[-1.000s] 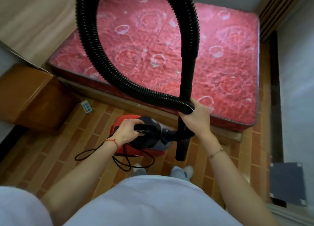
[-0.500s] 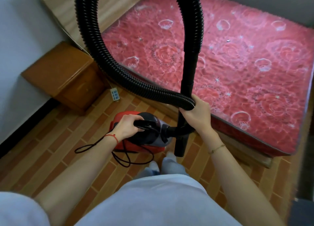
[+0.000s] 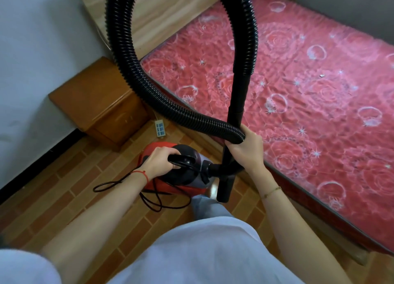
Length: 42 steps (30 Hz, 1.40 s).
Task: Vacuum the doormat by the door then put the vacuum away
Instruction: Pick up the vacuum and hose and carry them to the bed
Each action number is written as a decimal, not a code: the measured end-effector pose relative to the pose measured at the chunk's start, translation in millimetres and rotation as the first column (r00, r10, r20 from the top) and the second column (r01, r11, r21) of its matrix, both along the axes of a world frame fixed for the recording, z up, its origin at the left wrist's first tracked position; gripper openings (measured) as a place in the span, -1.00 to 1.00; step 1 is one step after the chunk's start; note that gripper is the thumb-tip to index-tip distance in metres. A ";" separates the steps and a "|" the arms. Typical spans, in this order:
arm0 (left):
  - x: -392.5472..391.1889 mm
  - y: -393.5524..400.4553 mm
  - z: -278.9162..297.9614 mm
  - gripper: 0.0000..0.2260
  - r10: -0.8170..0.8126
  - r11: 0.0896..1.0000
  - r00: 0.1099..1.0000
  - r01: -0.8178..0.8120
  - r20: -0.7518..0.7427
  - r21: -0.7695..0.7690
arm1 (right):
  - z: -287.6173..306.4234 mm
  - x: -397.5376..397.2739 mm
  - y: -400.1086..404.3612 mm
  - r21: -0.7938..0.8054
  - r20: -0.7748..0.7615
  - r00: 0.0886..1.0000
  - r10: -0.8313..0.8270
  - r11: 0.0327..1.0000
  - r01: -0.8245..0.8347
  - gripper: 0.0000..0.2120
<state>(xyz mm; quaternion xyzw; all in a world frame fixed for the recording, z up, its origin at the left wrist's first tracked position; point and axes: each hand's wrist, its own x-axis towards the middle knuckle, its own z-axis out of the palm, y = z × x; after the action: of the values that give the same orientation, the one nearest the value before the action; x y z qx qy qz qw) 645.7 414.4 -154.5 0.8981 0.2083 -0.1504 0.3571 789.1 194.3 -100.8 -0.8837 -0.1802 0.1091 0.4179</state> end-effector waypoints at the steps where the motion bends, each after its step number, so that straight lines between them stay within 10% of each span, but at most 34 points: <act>1: 9.4 8.6 -0.1 -0.82 0.002 1.000 1.000 -0.002 -0.005 -0.001 | -0.7 9.7 9.0 -0.003 -0.013 1.000 -0.003 1.000 0.003 -0.73; 21: 163.0 157.3 -40.8 -0.77 -0.223 0.975 0.975 0.223 -0.005 -0.003 | -38.6 115.8 139.9 -0.094 -0.085 0.970 -0.229 0.971 0.221 -0.68; 42: 193.1 184.4 -259.5 -0.74 -0.548 0.837 0.831 0.546 -0.096 -0.047 | -251.8 61.9 157.2 -0.207 -0.135 0.779 -0.612 0.786 0.582 -0.69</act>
<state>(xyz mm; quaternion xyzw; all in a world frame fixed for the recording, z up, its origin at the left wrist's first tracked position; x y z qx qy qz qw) 838.8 598.8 -414.0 0.9076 -0.0396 -0.2954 0.2956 851.0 351.5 -352.6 -0.9094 0.1606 0.0702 0.3772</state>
